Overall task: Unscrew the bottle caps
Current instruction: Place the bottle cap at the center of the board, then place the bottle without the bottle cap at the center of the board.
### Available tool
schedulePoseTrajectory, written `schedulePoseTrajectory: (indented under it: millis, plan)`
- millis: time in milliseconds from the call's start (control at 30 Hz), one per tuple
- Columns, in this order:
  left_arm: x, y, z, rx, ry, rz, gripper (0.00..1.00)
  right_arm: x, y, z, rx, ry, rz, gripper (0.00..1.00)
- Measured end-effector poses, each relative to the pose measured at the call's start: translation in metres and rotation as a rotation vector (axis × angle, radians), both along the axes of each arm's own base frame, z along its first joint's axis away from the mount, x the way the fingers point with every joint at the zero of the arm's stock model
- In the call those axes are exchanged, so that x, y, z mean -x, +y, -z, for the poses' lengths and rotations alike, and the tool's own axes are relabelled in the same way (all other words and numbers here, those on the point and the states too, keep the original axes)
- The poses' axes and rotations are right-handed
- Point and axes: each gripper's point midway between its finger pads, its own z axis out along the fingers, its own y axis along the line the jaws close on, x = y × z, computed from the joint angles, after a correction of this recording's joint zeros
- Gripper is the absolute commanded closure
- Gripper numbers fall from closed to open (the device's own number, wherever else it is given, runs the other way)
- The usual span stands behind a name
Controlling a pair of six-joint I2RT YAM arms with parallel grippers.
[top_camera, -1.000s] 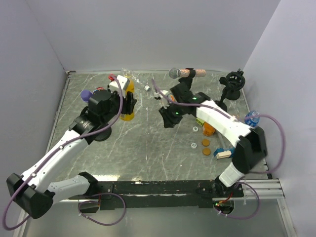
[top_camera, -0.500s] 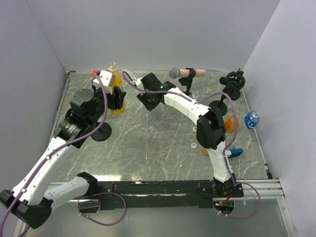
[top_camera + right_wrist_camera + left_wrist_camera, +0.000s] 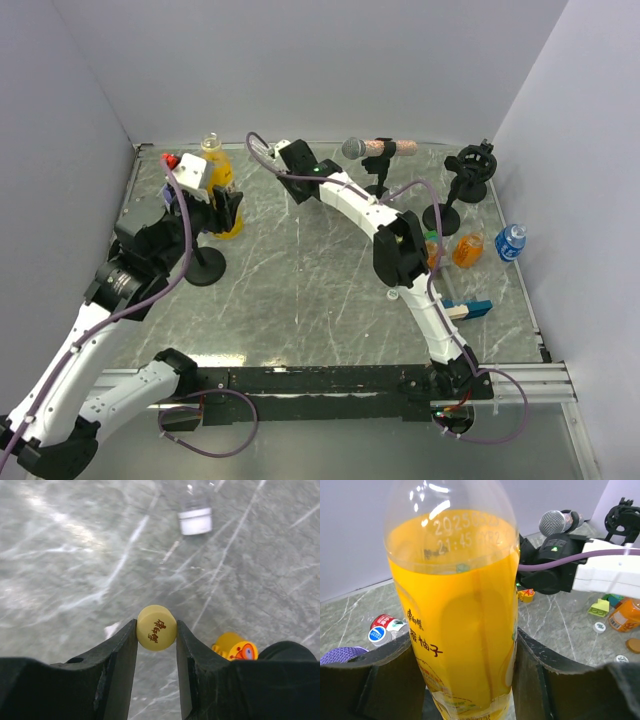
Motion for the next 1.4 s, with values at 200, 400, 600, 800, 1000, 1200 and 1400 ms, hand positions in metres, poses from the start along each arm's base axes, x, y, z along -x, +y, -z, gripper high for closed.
schedulePoseTrajectory:
  millis: [200, 400, 600, 800, 1000, 1200, 1400]
  plan:
    - [0.006, -0.002, -0.004, 0.008, -0.013, 0.026, 0.95, -0.018, -0.014, 0.021, 0.036, -0.014, 0.036, 0.54]
    - [0.008, -0.005, 0.000, 0.001, 0.004, 0.048, 0.95, -0.022, -0.020, 0.036, 0.063, -0.004, 0.039, 0.41]
    - [0.012, -0.007, 0.007, -0.007, 0.030, 0.067, 0.95, -0.012, -0.013, 0.040, 0.024, 0.029, -0.004, 0.38]
    - [0.017, -0.005, 0.009, -0.010, 0.044, 0.071, 0.96, 0.041, -0.011, 0.029, -0.070, 0.177, -0.098, 0.38]
    - [0.025, -0.003, -0.001, -0.008, 0.040, 0.083, 0.96, 0.116, -0.017, -0.044, -0.222, 0.231, -0.266, 0.39]
    - [0.033, -0.009, -0.005, 0.017, 0.030, 0.127, 0.96, 0.204, -0.027, -0.090, -0.326, 0.307, -0.538, 0.41]
    - [0.016, -0.032, 0.012, 0.037, 0.062, 0.191, 0.96, 0.296, -0.068, -0.070, -0.306, 0.483, -0.745, 0.41]
